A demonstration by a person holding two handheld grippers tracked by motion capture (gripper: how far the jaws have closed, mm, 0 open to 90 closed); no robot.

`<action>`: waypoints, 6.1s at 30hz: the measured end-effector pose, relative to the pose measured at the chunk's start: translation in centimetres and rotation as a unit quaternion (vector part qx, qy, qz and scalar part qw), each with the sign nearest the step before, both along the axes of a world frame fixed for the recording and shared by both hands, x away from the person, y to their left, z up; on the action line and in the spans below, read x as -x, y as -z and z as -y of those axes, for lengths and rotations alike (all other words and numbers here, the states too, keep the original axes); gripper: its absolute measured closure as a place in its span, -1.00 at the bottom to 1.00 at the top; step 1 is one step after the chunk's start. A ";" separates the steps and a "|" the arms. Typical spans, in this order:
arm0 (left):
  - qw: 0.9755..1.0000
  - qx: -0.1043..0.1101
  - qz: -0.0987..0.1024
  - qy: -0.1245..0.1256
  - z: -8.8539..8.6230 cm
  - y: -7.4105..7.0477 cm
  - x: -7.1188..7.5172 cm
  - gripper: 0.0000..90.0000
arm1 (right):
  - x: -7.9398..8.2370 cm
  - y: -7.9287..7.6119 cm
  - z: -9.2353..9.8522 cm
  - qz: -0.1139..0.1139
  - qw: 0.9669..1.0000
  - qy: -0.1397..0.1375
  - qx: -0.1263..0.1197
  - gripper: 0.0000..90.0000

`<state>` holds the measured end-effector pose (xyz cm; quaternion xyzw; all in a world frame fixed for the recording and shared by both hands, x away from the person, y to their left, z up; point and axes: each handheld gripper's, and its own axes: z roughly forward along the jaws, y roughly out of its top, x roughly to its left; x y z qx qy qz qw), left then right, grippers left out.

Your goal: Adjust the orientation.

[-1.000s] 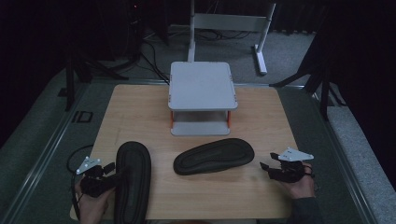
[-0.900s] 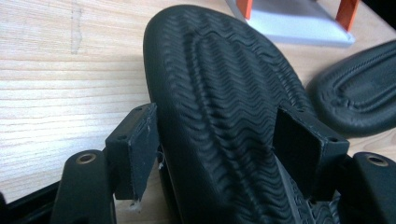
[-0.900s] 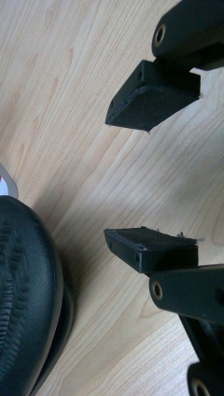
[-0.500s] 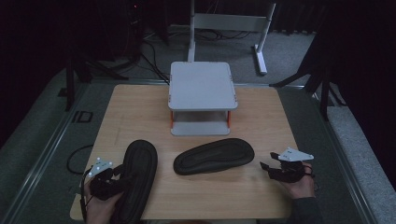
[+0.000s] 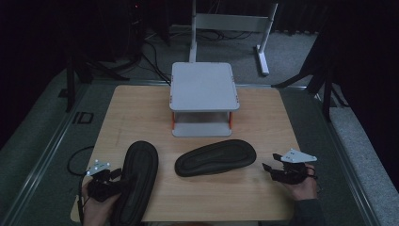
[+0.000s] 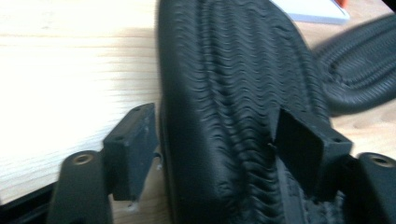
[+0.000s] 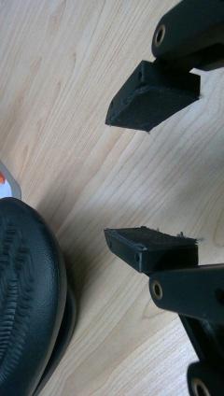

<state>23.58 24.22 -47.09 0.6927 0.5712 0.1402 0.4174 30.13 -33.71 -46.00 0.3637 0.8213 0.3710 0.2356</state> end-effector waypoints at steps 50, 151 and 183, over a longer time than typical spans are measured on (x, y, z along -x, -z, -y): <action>0.973 0.070 0.074 0.207 8.7 -5.3 1.2 -0.19 | 0.0 -0.3 0.2 0.009 1.000 0.001 -0.008 -0.13; 0.981 -0.129 0.018 0.144 18.3 -0.7 -13.8 0.13 | -0.3 0.5 -3.3 -0.014 0.998 -0.067 -0.016 -0.32; 0.968 -0.125 -0.008 0.217 20.5 -0.5 -10.6 0.39 | -4.2 -0.2 -4.1 -0.024 0.998 -0.012 -0.052 -0.24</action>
